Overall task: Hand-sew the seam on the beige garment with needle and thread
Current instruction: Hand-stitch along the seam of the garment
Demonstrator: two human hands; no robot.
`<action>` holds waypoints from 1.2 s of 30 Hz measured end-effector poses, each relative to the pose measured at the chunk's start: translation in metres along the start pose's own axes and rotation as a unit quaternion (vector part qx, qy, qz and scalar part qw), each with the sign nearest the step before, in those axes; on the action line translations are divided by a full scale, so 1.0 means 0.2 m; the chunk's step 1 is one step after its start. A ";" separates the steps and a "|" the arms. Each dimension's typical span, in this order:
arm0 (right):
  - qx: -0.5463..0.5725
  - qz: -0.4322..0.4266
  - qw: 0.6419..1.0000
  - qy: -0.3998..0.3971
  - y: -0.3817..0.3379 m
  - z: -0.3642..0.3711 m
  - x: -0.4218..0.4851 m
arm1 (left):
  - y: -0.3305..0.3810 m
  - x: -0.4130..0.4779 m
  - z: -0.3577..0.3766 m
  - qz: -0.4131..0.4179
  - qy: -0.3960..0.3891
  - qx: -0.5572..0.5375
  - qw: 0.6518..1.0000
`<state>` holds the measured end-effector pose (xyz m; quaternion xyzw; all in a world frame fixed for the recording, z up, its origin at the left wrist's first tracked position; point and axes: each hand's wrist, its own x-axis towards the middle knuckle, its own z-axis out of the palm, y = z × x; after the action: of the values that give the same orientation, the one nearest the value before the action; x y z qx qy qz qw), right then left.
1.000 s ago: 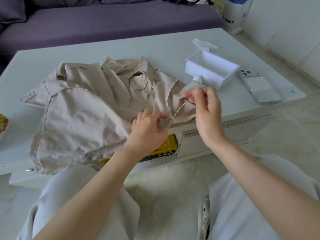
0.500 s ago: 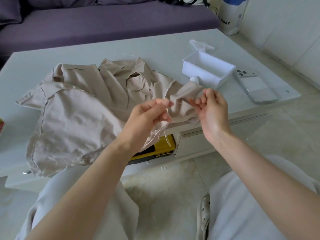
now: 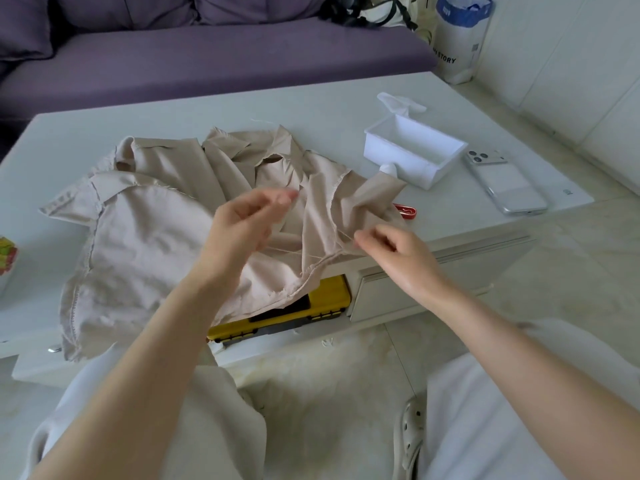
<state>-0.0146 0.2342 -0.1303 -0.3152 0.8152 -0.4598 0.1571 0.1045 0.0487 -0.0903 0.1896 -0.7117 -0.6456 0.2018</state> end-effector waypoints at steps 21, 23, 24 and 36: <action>-0.126 -0.024 0.990 0.051 0.07 0.03 -0.02 | -0.12 -0.07 -0.12 0.108 0.084 0.428 0.894; -0.135 -0.031 0.988 0.062 0.08 0.03 -0.01 | -0.12 -0.07 -0.11 0.104 0.072 0.410 0.903; -0.138 -0.036 0.987 0.073 0.08 0.03 -0.01 | -0.11 -0.07 -0.10 0.102 0.062 0.390 0.913; -0.109 -0.169 0.975 0.098 0.04 0.08 -0.04 | -0.23 -0.25 0.14 0.121 -0.349 0.364 0.855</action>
<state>-0.0032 0.2311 -0.1465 -0.4172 0.8067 -0.4168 -0.0387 0.1318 0.0945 -0.1408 -0.0760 -0.9370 -0.3345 -0.0664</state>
